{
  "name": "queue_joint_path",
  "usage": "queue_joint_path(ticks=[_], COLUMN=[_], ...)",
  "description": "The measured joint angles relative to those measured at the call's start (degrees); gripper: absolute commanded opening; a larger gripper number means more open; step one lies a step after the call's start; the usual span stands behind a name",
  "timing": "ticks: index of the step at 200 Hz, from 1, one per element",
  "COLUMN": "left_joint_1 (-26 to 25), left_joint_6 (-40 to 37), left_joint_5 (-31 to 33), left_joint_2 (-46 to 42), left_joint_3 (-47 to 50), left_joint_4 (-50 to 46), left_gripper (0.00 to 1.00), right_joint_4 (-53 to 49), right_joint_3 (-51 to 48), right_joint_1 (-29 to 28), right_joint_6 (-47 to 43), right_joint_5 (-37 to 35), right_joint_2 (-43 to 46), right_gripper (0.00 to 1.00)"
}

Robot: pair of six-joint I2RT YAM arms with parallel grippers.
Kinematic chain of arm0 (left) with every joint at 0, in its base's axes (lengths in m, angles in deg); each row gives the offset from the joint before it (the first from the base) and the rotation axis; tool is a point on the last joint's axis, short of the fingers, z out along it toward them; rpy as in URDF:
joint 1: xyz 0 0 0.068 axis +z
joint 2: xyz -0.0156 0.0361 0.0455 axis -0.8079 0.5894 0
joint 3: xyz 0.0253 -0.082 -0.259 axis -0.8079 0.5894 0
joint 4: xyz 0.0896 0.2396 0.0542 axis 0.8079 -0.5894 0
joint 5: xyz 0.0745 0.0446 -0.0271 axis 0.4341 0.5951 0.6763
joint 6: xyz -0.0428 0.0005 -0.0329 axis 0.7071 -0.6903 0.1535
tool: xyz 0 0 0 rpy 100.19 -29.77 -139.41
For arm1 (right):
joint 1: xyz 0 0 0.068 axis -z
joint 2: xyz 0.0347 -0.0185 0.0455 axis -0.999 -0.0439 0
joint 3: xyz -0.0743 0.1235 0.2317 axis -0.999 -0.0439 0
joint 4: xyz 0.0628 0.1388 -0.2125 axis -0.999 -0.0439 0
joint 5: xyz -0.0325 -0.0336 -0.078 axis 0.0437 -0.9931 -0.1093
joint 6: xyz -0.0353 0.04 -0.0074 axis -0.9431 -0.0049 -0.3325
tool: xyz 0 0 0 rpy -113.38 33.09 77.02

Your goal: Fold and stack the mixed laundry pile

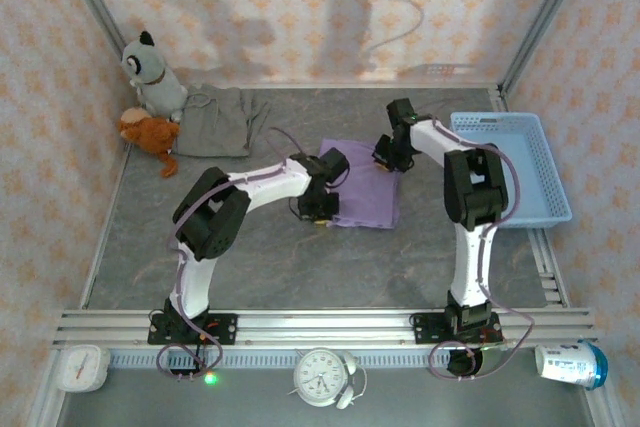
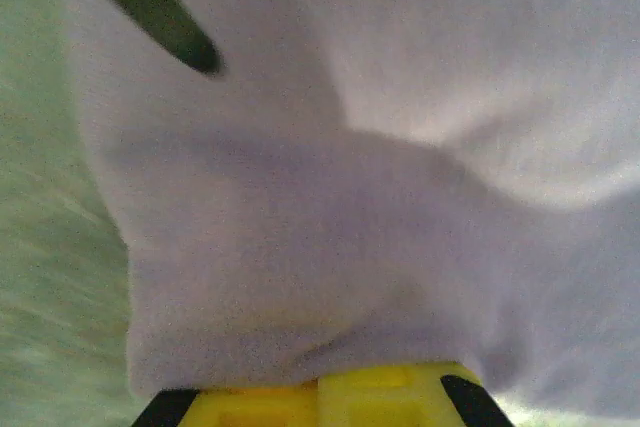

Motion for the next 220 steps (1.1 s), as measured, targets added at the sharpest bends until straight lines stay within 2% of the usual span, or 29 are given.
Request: queue_joint_path(ticks=[32,53,62,75,93,118,152,171,220], left_joint_1=[5.7,8.2,9.0,10.0,10.9,11.7,11.0,8.9,0.6], left_joint_6=[-2.4,-4.4,-5.2,-6.0,-7.4,-6.3,1.6,7.0,14.6], left_joint_5=[4.7,7.4,8.0,9.0,9.5,8.2,1.6,0.0,0.6], left_joint_2=[6.7,11.9,13.6,15.2,15.2,11.6,-4.2,-10.4,-9.5], left_joint_3=[-11.2,-19.9,-23.1,-26.0,-26.7,-22.1,-3.6,2.6,3.7], left_joint_4=[-4.7,-7.8,-8.9,-10.3,-12.0,-11.5,-2.8,3.0,13.8], left_gripper=[0.06,0.07,0.11,0.23,0.37,0.47,0.54,0.57,0.57], right_joint_4=[0.2,1.0,1.3,1.2,0.4,-0.5,-1.0,-1.6,-5.1], right_joint_3=[-12.2,-19.4,-22.1,-25.3,-26.1,-21.7,-15.6,-14.8,-14.4], right_joint_1=[0.3,0.2,0.2,0.0,-0.1,-0.1,0.0,0.0,0.0], right_joint_6=[3.7,8.2,9.6,12.1,13.9,12.2,7.2,4.8,0.5], right_joint_5=[-1.2,-1.2,-1.1,-1.0,-1.1,-1.4,-1.5,-1.3,-1.1], right_joint_2=[8.7,14.4,16.8,20.5,25.1,28.0,27.0,26.4,25.4], right_gripper=[0.2,0.32,0.38,0.48,0.55,0.6,0.63,0.63,0.64])
